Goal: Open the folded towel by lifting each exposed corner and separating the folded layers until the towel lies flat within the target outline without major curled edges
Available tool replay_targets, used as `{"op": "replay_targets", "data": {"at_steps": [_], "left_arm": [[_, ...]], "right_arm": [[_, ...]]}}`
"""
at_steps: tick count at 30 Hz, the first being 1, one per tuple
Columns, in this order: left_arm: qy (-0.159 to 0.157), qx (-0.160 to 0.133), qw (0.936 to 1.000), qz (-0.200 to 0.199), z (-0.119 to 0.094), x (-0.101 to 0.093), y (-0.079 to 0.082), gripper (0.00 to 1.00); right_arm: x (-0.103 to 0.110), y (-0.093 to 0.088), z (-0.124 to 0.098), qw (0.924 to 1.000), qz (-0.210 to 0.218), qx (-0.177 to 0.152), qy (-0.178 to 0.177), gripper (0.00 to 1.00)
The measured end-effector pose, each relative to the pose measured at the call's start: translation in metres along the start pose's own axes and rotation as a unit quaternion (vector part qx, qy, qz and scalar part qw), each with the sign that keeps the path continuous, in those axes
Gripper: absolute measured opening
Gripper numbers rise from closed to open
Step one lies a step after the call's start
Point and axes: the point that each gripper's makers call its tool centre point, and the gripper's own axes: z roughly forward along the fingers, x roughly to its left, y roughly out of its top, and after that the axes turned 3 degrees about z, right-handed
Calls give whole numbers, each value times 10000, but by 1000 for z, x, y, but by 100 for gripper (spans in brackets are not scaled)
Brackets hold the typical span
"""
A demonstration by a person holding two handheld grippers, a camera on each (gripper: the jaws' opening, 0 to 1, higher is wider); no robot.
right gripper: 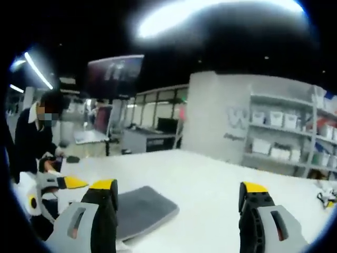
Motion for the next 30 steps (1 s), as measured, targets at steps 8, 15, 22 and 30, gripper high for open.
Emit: {"op": "replay_targets", "data": {"at_steps": [8,15,22,30], "left_arm": [[-37,44,9998,196,3,-4,0,88],[-31,114,9997,229,6,-5,-3,87],[-41,156,9994,313,7,-7,-5,84],[-54,169,9993,332,6,-7,-7,81]], "right_arm": [[-7,-10,16,9909,1279,-63,419,90],[4,-30,39,9808,1754,237,818,88],[28,-52,61,9488,2682,696,1517,86],[20,-58,70,9427,2880,779,1494,82]]}}
